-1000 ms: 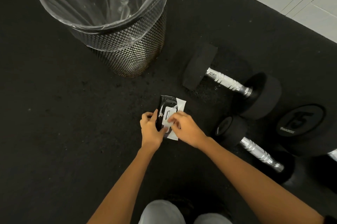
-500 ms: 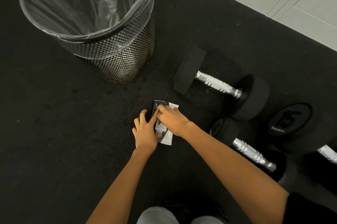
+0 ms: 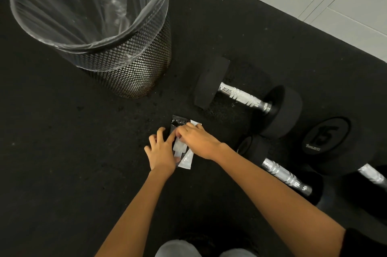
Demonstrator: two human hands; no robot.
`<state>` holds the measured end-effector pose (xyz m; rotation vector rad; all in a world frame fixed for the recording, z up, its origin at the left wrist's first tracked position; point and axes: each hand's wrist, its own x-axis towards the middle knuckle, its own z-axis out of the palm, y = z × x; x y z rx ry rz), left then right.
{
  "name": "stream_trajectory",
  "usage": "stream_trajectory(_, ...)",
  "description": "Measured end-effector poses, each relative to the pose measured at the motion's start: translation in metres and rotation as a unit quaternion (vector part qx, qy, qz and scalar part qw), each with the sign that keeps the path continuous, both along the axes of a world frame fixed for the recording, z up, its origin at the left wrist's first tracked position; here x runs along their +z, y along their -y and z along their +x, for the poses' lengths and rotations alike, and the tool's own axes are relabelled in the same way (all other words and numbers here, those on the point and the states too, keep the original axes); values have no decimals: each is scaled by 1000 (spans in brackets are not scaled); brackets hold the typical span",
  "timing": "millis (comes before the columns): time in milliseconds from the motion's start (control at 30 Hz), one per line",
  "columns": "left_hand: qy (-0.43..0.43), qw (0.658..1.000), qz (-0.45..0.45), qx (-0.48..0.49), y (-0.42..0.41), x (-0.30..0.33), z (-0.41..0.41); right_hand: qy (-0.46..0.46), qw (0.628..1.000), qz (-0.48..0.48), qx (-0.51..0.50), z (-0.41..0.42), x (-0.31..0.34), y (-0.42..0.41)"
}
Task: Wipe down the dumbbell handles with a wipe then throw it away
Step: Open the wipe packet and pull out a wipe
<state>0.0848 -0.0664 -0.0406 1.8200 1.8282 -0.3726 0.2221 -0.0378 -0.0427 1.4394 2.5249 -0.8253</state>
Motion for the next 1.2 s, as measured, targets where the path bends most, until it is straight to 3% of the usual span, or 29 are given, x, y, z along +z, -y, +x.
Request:
stream_trajectory(167,11,1000,-18,2,-4,-1,2,67,997,0,34,0,6,-13)
stream_trajectory(367,-5,1000,-12,-11,-6,1,4,60,997,13,50,-4,6,-16)
stream_trajectory(667,-47,997,-15,-56,-8,5,1,-127,982,-88,-107,7,33,-6)
stream_trajectory(833,-19,992,-107,-65,-21,20,1,-166,957,-137,-193,34,57,-8)
stream_trajectory(967,125,972,-188,-61,-40,47,5,-181,936,-190,-235,61,81,-14)
stream_trajectory(1100,356,913,-198,-18,-58,76,18,-220,915,-240,-237,77,99,-22)
stream_trajectory(1200,428,881,-200,-27,-63,94,32,-249,897,-280,-234,88,118,-30)
